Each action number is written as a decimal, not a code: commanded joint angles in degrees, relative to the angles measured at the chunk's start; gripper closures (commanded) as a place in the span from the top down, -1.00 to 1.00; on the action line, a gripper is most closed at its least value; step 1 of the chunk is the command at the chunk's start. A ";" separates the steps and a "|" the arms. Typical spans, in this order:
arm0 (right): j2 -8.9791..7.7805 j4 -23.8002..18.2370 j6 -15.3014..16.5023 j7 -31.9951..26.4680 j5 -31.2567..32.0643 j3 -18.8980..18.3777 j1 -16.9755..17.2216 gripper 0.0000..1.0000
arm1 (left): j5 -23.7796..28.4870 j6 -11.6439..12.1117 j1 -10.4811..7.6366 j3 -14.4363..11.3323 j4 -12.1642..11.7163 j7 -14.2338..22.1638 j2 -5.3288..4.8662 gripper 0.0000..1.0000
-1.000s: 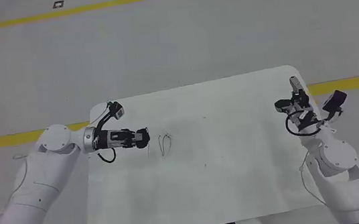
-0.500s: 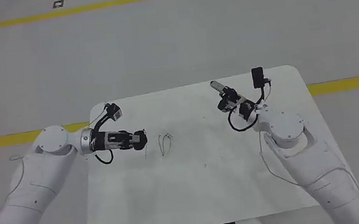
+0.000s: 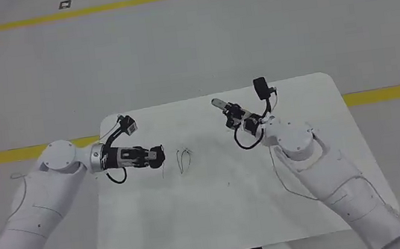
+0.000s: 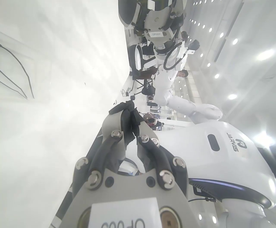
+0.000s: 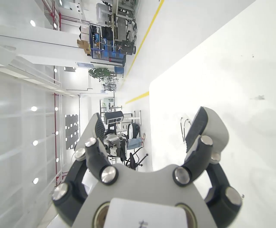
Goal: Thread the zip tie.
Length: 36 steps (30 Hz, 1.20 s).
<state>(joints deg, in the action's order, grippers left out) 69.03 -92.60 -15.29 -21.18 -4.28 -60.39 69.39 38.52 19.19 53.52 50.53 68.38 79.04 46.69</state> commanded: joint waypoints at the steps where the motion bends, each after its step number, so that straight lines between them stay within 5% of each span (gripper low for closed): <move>1: 0.04 -0.41 2.09 -1.62 -1.15 0.22 0.40 1.00 | -0.04 -0.11 0.05 -0.39 -0.32 -0.21 0.17 -1.00; 7: 0.60 6.97 10.84 -12.53 -3.85 2.33 -4.41 1.00 | 1.14 0.29 -1.45 -2.46 -0.66 0.60 0.74 -1.00; 20: 6.96 29.59 24.99 -26.20 -11.82 16.08 -22.14 1.00 | 1.71 0.29 -3.12 -6.11 -0.94 0.60 0.34 -1.00; 28: 6.96 29.59 24.99 -26.20 -11.82 16.08 -22.14 1.00 | 1.46 0.25 -3.17 -6.18 -1.06 0.13 0.35 -1.00; 31: 7.08 29.71 27.01 -28.35 -14.06 16.01 -20.83 1.00 | 0.61 -0.11 -3.06 -6.70 -1.51 -2.48 0.73 -1.00; 36: 8.17 34.64 33.63 -36.81 -20.31 16.66 -22.15 1.00 | 1.03 0.29 -3.74 -6.25 -1.94 0.60 1.71 -1.00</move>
<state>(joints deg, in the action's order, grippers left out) 76.98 -59.08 17.40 -56.53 -23.28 -43.98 47.66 39.66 19.50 49.70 44.12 66.41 79.33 48.24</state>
